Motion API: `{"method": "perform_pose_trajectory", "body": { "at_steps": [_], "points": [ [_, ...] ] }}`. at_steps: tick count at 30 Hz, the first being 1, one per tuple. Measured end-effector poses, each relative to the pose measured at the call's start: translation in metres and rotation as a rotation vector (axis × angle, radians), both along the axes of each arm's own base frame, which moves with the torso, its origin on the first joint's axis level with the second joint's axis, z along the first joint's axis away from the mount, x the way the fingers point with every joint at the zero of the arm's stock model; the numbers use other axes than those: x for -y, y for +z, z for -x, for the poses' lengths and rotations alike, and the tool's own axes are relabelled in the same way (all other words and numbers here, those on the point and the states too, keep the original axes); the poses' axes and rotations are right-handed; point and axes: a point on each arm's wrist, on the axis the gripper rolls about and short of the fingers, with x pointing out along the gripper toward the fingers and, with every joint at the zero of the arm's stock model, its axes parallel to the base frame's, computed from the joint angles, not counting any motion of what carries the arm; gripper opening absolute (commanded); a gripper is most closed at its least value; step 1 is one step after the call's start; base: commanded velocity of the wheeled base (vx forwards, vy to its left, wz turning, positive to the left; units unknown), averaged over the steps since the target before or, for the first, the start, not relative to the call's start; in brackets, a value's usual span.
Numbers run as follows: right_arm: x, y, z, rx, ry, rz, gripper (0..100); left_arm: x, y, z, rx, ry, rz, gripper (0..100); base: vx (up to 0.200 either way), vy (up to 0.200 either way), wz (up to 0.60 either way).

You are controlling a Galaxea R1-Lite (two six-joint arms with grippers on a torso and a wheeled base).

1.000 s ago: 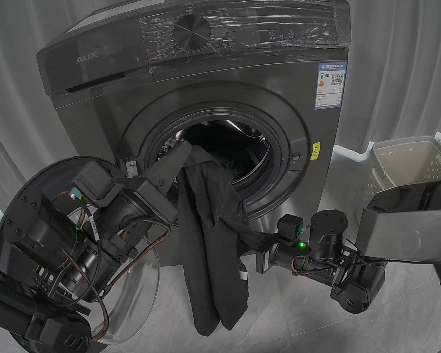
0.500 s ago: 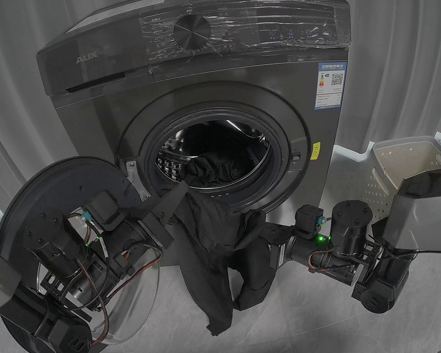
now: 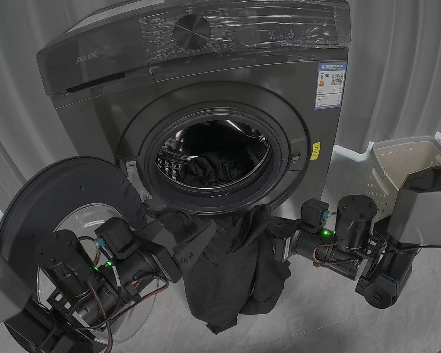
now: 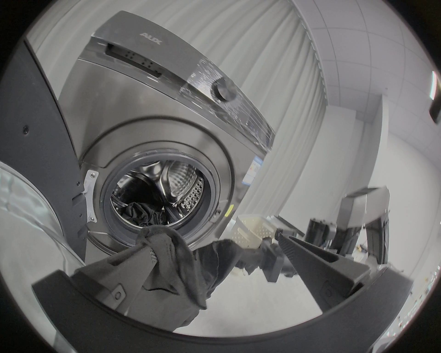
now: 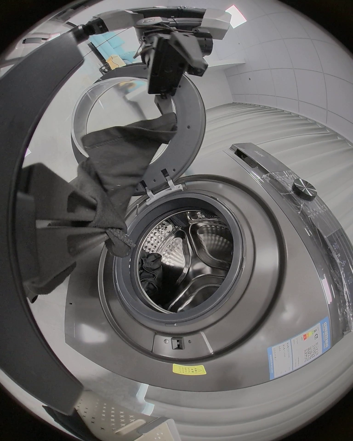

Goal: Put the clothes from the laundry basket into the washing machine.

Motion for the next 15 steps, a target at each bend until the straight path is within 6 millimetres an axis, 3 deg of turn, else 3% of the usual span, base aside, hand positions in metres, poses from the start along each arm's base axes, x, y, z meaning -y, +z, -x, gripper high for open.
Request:
{"method": "perform_pose_trajectory", "body": {
  "at_steps": [4, 9, 15],
  "points": [
    [0.000, 0.000, -0.001, 0.002, -0.004, -0.002, 0, 0.004, -0.005, -0.001, 0.040, -0.009, -0.068, 100, 0.000, 0.000, 0.00],
    [0.009, -0.001, -0.006, -0.003, -0.039, 0.001, 0, 0.006, 0.001, -0.004, 0.036, -0.011, -0.016, 100, 0.000, 0.000, 0.00],
    [0.021, -0.002, -0.013, -0.007, -0.089, 0.004, 0, -0.001, -0.004, 0.005, -0.010, -0.005, -0.021, 100, 0.000, 0.000, 0.00]
  ]
}}
